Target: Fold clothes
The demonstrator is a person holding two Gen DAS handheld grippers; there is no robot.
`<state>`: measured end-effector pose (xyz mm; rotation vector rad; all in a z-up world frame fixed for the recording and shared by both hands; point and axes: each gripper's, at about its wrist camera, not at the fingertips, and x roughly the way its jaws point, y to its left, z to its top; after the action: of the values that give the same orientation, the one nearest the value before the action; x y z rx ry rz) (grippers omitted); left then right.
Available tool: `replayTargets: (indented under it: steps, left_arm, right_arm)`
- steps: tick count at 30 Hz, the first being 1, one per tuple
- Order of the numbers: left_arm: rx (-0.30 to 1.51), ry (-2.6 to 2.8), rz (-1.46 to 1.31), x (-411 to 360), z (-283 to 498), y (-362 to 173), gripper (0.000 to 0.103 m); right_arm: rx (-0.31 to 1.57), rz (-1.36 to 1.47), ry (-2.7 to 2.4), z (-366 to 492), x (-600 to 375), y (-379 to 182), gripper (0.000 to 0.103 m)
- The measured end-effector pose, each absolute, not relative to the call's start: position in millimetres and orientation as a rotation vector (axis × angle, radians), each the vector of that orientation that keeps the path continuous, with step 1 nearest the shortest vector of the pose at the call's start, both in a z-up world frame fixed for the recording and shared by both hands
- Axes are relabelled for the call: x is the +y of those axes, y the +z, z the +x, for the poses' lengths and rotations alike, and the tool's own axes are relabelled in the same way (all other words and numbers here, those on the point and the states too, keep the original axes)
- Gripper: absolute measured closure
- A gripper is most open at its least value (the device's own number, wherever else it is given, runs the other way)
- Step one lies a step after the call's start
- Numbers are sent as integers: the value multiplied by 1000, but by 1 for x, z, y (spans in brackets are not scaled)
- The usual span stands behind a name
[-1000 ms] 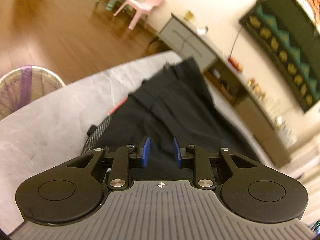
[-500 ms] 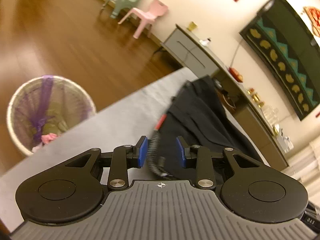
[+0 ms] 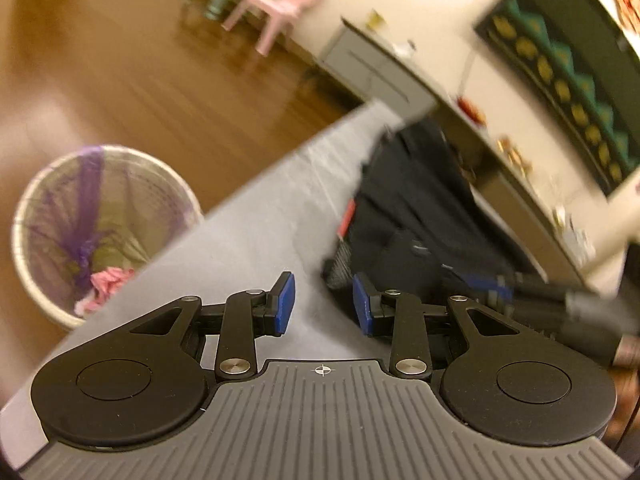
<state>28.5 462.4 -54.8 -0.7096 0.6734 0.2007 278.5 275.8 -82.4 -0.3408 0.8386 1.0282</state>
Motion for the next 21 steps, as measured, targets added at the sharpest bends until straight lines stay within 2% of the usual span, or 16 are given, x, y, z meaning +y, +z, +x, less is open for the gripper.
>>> replayTargets:
  steps: [2, 3, 4, 6, 8, 9, 11, 15, 17, 18, 19, 21]
  left_arm:
    - [680, 176, -697, 456, 37, -58, 73]
    - [684, 163, -690, 453, 41, -60, 73]
    - [687, 151, -683, 450, 45, -62, 73]
    - [694, 126, -670, 444, 53, -66, 72]
    - [700, 101, -657, 438, 61, -69, 73]
    - [701, 107, -651, 437, 61, -69, 73]
    - [701, 120, -631, 434, 63, -67, 73]
    - [701, 148, -582, 427, 67, -63, 73]
    - [703, 154, -564, 425, 68, -62, 73]
    - [705, 158, -553, 424, 69, -62, 73]
    - [707, 161, -543, 423, 70, -62, 73]
    - [708, 165, -534, 423, 72, -62, 73]
  right_arm:
    - [934, -249, 1065, 296, 267, -89, 83]
    - [980, -217, 1088, 303, 262, -92, 79]
    - [970, -228, 1076, 305, 257, -92, 69]
    - [918, -251, 1038, 307, 246, -87, 64]
    - [815, -219, 986, 309, 224, -68, 53]
    - [753, -226, 940, 311, 213, -58, 43]
    - [664, -304, 857, 313, 201, -50, 37]
    - [663, -645, 846, 316, 224, -76, 32]
    - [710, -770, 856, 320, 238, -93, 42]
    - [746, -810, 860, 323, 244, -101, 89]
    - [773, -839, 863, 325, 248, -106, 101]
    - [710, -728, 841, 328, 233, -83, 102]
